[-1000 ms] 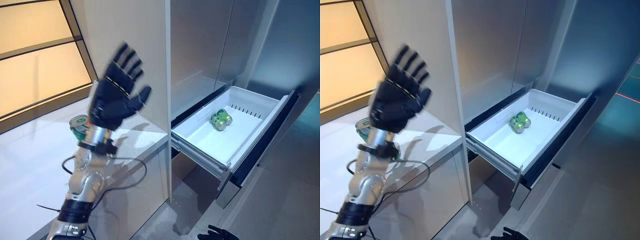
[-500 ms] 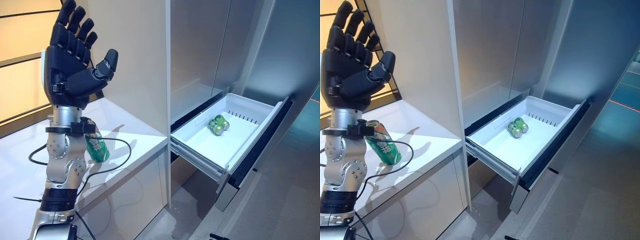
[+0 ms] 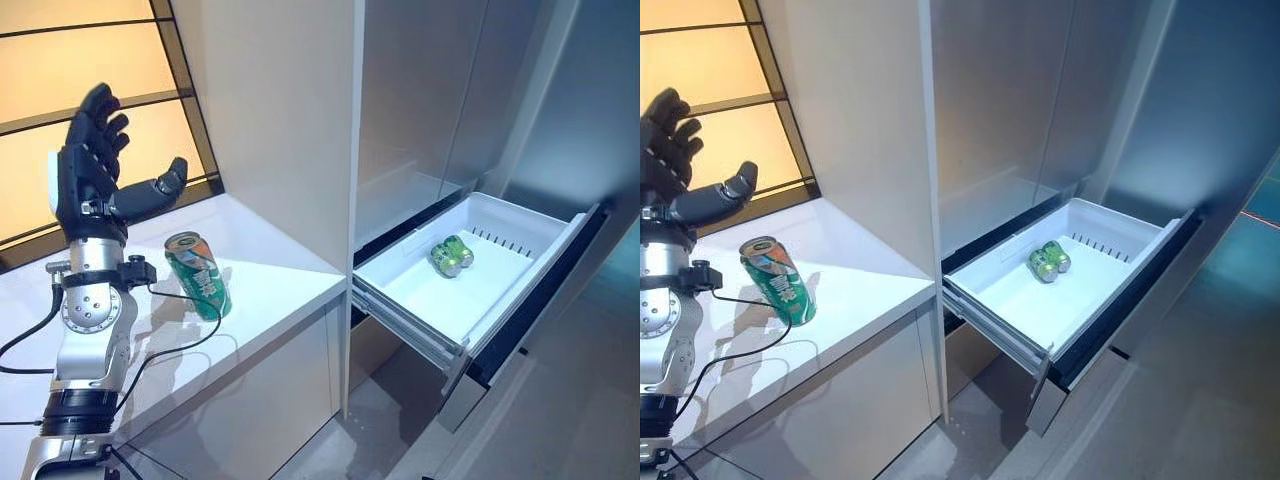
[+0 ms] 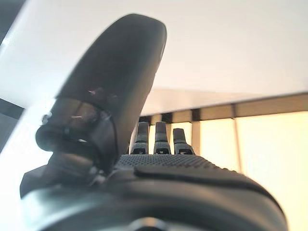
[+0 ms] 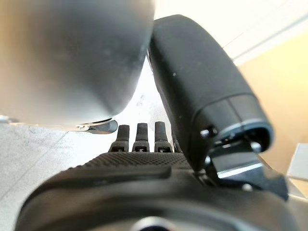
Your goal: Put drinks into fridge and close the fridge
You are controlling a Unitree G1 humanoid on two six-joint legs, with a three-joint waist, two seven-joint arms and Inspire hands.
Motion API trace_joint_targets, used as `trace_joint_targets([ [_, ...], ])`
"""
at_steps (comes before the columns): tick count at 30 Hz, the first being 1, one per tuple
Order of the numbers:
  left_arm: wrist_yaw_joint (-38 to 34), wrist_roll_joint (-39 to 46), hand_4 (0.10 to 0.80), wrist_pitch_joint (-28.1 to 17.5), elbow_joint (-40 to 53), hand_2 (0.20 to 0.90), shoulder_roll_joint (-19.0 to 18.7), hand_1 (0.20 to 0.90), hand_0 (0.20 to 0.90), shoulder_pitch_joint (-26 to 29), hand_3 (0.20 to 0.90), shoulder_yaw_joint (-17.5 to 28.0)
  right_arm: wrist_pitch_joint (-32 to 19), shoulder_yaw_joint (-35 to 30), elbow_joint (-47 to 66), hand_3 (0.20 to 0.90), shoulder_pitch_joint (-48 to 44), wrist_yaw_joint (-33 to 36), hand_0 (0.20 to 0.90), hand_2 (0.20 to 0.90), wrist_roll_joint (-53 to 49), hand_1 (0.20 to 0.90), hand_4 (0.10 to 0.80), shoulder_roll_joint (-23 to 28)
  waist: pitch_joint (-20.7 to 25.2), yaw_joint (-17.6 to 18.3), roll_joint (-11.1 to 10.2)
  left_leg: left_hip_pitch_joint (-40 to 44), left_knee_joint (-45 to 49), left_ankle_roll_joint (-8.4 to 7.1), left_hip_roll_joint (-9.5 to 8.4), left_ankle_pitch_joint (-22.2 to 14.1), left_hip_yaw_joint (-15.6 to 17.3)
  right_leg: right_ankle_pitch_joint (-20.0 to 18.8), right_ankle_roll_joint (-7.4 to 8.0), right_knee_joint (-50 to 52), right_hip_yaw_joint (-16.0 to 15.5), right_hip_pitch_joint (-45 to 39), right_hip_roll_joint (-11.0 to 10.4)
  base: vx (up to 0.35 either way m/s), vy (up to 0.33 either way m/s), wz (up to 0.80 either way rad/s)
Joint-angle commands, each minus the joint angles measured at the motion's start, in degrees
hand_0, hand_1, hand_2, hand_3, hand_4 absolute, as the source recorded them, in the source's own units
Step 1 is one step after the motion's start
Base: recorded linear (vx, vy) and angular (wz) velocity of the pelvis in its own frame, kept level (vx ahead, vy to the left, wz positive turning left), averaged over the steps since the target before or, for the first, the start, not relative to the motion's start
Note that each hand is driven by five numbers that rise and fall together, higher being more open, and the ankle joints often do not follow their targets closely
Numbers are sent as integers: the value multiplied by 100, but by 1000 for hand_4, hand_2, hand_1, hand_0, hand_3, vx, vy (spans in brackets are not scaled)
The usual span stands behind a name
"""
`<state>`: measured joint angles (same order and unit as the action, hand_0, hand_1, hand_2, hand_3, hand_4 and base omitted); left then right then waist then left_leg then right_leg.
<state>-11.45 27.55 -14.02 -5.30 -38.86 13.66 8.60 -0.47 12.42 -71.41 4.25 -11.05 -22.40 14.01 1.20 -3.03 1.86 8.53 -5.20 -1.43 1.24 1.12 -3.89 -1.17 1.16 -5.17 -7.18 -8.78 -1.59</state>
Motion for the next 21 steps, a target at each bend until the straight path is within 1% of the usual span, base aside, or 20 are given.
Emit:
trace_joint_targets([
  [1, 250, 462, 800, -173, 91, 900, -243, 900, 900, 462, 900, 645, -101, 79, -116, 900, -251, -151, 900, 900, 153, 900, 800, -234, -26, -2, -102, -34, 20, 237, -334, -255, 129, 59, 145, 63, 61, -45, -174, 6, 6, 8],
  [5, 480, 919, 800, -38, 12, 900, -3, 900, 900, 309, 900, 700, -46, 66, -81, 900, -273, -143, 900, 900, 148, 900, 800, -228, -29, -44, -114, -36, 20, 237, -339, -248, 103, 70, 141, 63, 14, -62, -182, 11, 7, 5],
  [8, 627, 1007, 800, 36, -64, 900, 132, 900, 900, 182, 900, 759, 12, 50, -18, 900, -272, -124, 900, 900, 165, 900, 800, -226, -31, -59, -115, -38, 20, 236, -337, -246, 101, 76, 136, 62, 1, -66, -183, -6, 8, 5],
  [9, 658, 962, 800, 54, -158, 900, 168, 900, 900, 137, 900, 785, 30, 32, -6, 900, -272, -131, 900, 900, 187, 900, 800, -210, -45, -57, -111, -62, 20, 240, -342, -185, 111, 30, 128, 74, -5, -40, -185, -32, 12, 6],
  [15, 938, 1046, 800, 176, -453, 900, 142, 900, 900, 29, 900, 810, 89, 10, 27, 900, -286, -132, 900, 900, 197, 900, 800, -170, -52, -60, -86, -62, 20, 238, -339, -180, 122, 35, 129, 79, -8, -37, -185, -1, 4, 3],
  [16, 946, 1038, 800, 179, -463, 900, 144, 900, 900, 23, 900, 805, 91, 11, 25, 900, -286, -132, 900, 900, 198, 900, 800, -170, -42, -61, -86, -34, 20, 236, -337, -241, 115, 83, 134, 67, -2, -69, -182, 34, 1, 2],
  [19, 1012, 1027, 800, 258, -510, 900, 141, 900, 900, -34, 900, 800, 119, -16, 57, 900, -287, -150, 900, 900, 224, 900, 800, -152, -52, -54, -73, -21, 20, 236, -334, -241, 126, 81, 137, 69, 4, -75, -182, 1, 4, 1],
  [21, 1080, 1035, 800, 294, -577, 900, 140, 900, 900, -53, 900, 807, 134, -38, 64, 900, -290, -157, 900, 900, 242, 900, 800, -138, -62, -48, -65, -44, 20, 237, -333, -181, 147, 37, 134, 79, 1, -49, -186, -17, 4, 0],
])
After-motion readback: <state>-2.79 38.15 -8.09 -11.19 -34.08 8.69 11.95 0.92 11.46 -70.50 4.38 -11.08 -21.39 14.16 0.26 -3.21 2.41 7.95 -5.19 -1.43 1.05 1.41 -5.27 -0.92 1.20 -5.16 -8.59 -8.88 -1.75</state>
